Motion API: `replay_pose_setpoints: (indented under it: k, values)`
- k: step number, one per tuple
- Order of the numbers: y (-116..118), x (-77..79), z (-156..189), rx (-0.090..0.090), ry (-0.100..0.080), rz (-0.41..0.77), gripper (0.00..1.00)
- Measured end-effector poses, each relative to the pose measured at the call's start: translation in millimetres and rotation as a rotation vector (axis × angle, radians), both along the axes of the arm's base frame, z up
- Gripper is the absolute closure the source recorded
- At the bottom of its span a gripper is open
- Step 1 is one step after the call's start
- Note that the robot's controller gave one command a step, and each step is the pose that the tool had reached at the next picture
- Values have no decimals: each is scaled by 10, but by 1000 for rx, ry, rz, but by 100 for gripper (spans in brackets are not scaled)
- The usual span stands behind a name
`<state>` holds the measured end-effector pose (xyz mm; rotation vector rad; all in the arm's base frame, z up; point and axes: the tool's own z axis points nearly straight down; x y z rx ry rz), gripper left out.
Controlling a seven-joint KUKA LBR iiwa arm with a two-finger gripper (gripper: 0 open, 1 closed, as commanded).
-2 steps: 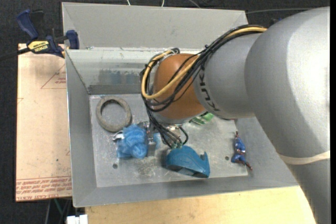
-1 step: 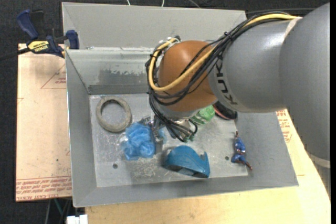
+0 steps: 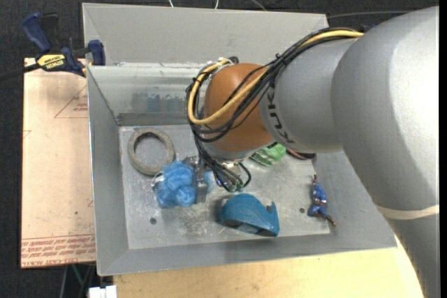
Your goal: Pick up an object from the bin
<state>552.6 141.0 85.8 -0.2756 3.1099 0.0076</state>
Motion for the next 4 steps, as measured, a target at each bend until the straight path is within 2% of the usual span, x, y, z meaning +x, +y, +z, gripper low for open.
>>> replay_pose_setpoints:
  k: [1, 2, 3, 4]
  values:
    - [246, -3, -46, -1, -9, 222, 100]
    - [245, -3, -46, -1, -9, 222, 100]
    - [849, 17, -154, 1, -12, 244, 100]
    - [848, 18, -154, 1, -12, 243, 100]
